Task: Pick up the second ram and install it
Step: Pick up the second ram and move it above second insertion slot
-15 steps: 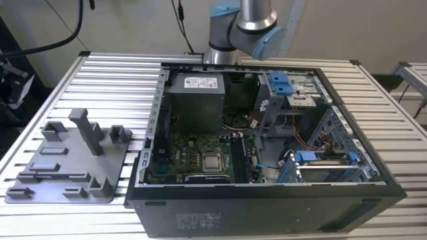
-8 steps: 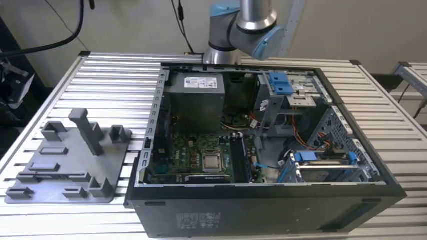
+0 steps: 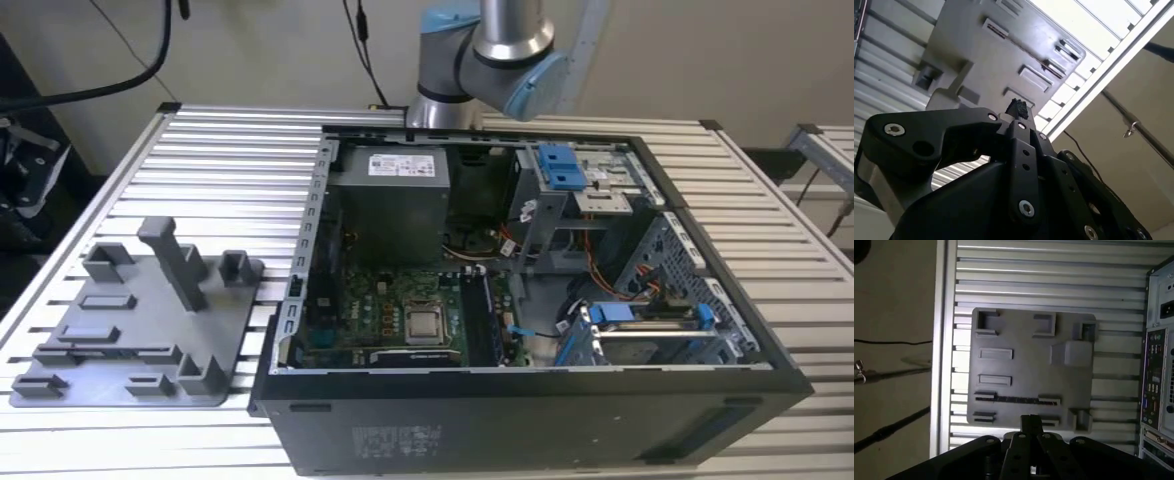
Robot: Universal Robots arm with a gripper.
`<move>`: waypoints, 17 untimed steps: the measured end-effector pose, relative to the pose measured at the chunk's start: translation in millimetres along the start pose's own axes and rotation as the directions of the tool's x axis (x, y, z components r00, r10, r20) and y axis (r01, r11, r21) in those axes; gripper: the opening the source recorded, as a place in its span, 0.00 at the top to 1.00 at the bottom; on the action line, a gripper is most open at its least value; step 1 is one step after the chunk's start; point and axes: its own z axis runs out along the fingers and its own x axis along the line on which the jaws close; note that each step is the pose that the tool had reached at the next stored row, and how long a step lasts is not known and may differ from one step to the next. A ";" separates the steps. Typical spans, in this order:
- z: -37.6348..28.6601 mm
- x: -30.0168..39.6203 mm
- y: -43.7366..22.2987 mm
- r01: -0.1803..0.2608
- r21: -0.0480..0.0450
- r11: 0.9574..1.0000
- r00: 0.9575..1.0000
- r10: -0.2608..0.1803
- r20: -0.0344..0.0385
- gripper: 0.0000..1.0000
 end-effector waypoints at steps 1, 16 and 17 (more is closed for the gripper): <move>0.0 0.0 0.0 0.010 0.000 1.000 1.000 -0.010 0.000 0.89; 0.0 0.0 0.8 0.185 0.015 0.983 0.983 -0.185 -0.010 0.89; 0.1 0.0 0.9 0.198 0.016 0.980 0.980 -0.198 -0.011 0.89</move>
